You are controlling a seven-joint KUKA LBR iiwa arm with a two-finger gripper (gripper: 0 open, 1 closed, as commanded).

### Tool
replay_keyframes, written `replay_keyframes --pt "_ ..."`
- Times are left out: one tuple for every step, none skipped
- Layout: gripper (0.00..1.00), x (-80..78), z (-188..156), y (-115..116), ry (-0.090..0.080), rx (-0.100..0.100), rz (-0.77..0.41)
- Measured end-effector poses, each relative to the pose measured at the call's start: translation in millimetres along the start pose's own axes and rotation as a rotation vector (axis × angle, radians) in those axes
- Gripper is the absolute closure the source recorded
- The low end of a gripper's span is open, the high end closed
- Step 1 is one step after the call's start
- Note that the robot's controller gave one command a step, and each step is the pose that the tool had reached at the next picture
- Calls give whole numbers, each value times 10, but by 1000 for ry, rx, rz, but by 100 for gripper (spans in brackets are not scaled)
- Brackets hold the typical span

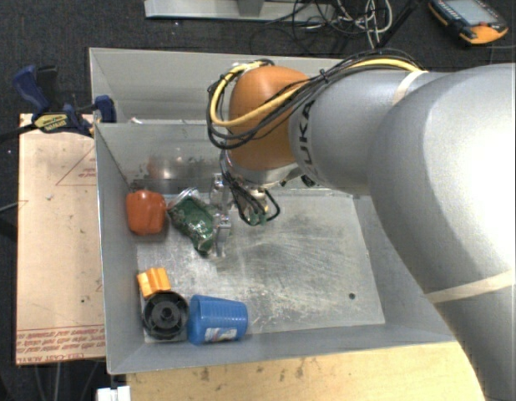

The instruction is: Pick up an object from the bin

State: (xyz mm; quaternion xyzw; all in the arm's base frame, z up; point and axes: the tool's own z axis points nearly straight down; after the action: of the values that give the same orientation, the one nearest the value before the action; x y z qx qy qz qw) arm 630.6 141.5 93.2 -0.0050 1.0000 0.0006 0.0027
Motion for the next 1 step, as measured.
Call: replay_keyframes --pt "100 0 0 0 0 0 0"
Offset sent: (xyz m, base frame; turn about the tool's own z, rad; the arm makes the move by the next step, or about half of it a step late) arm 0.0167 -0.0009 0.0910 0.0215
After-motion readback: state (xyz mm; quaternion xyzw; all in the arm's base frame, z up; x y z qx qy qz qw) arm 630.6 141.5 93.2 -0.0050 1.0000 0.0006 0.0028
